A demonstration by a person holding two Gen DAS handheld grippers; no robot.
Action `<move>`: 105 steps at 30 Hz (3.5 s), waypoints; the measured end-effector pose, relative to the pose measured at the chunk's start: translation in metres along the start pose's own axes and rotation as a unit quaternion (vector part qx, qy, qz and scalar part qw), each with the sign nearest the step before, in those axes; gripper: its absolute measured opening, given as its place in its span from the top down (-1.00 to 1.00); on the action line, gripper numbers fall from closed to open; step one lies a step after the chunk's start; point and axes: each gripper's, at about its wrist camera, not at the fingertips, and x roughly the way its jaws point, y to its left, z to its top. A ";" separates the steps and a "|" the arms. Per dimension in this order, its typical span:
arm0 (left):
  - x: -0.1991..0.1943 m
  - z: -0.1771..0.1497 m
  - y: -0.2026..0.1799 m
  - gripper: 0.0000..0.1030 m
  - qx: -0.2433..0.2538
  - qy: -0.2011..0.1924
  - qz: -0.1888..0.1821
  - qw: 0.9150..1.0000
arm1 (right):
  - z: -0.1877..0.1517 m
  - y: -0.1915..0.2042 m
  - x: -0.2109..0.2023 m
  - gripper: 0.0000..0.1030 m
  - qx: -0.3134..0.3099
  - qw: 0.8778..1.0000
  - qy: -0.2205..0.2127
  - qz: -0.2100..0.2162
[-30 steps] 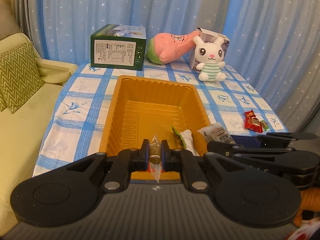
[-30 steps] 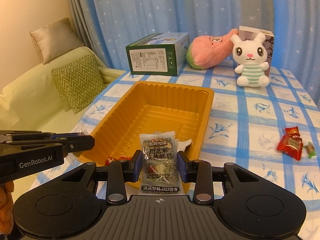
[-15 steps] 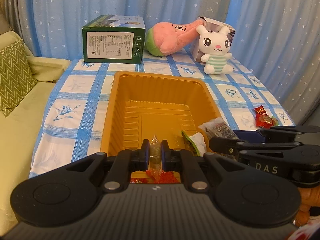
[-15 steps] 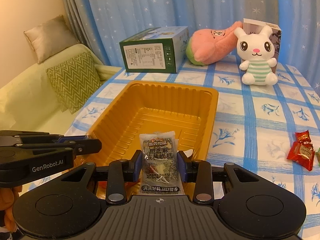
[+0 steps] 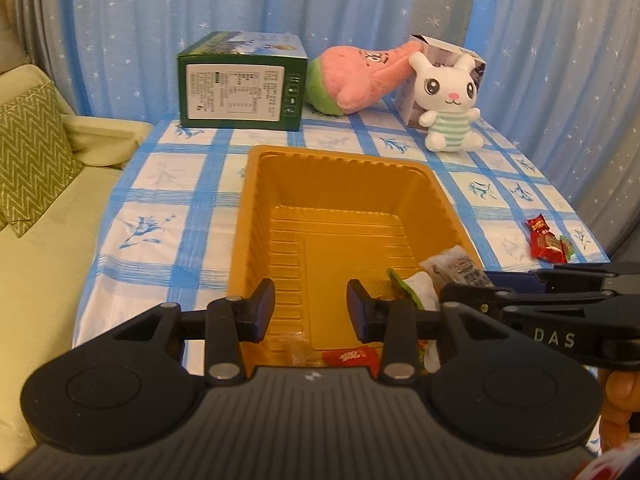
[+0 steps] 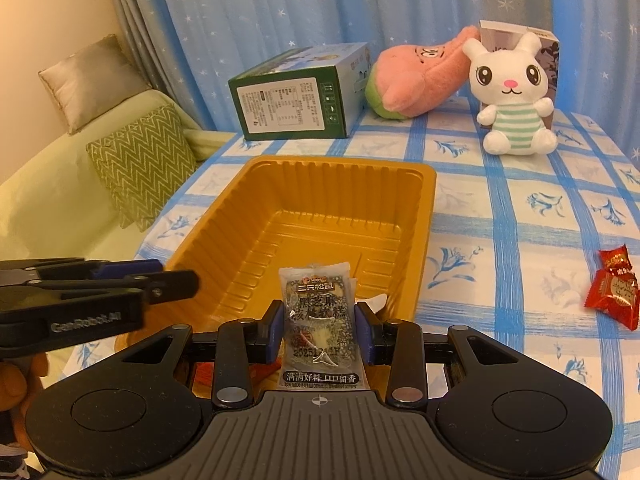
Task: Organize snacks
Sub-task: 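Open both grippers to drop the snacks into the orange tray, then move both tools back toward the remaining candies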
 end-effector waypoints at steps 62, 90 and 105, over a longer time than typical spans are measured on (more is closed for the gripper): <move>-0.113 -0.055 -0.139 -0.93 -0.004 -0.049 -0.075 0.996 | -0.107 -0.086 -0.202 -0.36 0.144 0.981 -0.035 -0.124; -0.071 -0.044 -0.199 -0.93 0.046 -0.008 -0.096 0.994 | -0.112 -0.147 -0.211 -0.36 0.185 0.969 -0.051 -0.157; -0.015 -0.017 -0.231 -0.92 0.065 -0.004 -0.094 0.993 | -0.096 -0.201 -0.189 -0.36 0.185 0.966 -0.063 -0.170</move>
